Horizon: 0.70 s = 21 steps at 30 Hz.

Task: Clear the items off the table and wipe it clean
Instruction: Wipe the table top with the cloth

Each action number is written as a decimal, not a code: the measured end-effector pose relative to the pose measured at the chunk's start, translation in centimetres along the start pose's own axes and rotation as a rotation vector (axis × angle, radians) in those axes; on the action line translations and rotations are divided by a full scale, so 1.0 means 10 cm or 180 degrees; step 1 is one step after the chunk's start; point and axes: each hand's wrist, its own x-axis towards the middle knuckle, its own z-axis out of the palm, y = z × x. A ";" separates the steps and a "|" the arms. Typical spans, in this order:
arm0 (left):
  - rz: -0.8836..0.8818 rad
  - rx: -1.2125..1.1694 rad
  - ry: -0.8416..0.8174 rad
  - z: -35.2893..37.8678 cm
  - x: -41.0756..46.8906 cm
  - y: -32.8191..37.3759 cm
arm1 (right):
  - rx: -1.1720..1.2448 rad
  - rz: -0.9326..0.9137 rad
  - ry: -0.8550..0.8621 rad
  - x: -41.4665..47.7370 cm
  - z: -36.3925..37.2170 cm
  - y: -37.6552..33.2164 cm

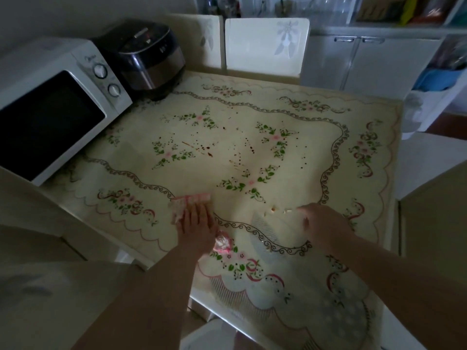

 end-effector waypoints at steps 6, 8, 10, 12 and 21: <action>-0.0557 -0.0625 0.0207 -0.24 0.06 -0.20 | 0.0252 -0.0599 0.0170 0.29 0.12 -0.51; -0.0562 -0.0655 0.0117 -0.25 0.12 -0.30 | 0.0243 -0.0715 0.0064 0.39 0.16 -0.70; -0.0608 -0.0617 0.0151 -0.24 0.23 -0.50 | 0.0215 -0.0802 -0.0040 0.54 0.21 -0.94; -0.0644 -0.0592 0.0170 -0.25 0.34 -0.70 | 0.0226 -0.0853 -0.0062 0.69 0.27 -1.20; -0.0997 -0.1083 0.0006 -0.59 0.90 -1.49 | -0.0096 -0.1062 -0.0161 1.28 0.52 -1.99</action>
